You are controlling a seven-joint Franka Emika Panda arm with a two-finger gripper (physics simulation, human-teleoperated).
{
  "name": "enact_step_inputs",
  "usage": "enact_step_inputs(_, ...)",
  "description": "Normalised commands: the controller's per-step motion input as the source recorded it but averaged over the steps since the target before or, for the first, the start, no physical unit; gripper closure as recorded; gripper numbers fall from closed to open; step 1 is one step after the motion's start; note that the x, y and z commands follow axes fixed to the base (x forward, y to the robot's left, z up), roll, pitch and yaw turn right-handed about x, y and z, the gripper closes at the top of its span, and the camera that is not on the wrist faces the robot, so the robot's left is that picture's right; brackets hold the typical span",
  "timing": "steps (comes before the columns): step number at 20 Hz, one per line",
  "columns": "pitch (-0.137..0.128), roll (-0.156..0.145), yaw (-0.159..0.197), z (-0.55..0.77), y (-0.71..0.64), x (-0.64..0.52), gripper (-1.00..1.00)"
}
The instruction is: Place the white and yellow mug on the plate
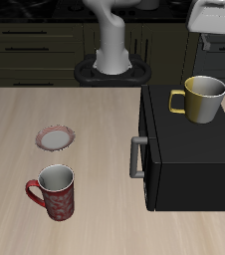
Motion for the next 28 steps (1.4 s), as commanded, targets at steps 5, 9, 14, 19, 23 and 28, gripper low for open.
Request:
enact_step_inputs(5,0.035,0.008,-0.011,-0.2,0.13,0.0,-1.0)
enact_step_inputs(9,0.058,0.032,-0.01,-0.25,0.18,0.08,-1.0)
enact_step_inputs(14,0.026,0.007,0.015,-0.2,0.05,0.06,-1.0)
enact_step_inputs(19,0.025,0.003,0.013,-0.17,-0.03,0.05,-1.0)
enact_step_inputs(23,0.052,0.008,-0.012,-0.25,-0.08,0.09,-1.0)
enact_step_inputs(28,0.058,0.023,0.019,-0.34,0.0,0.08,-1.0)
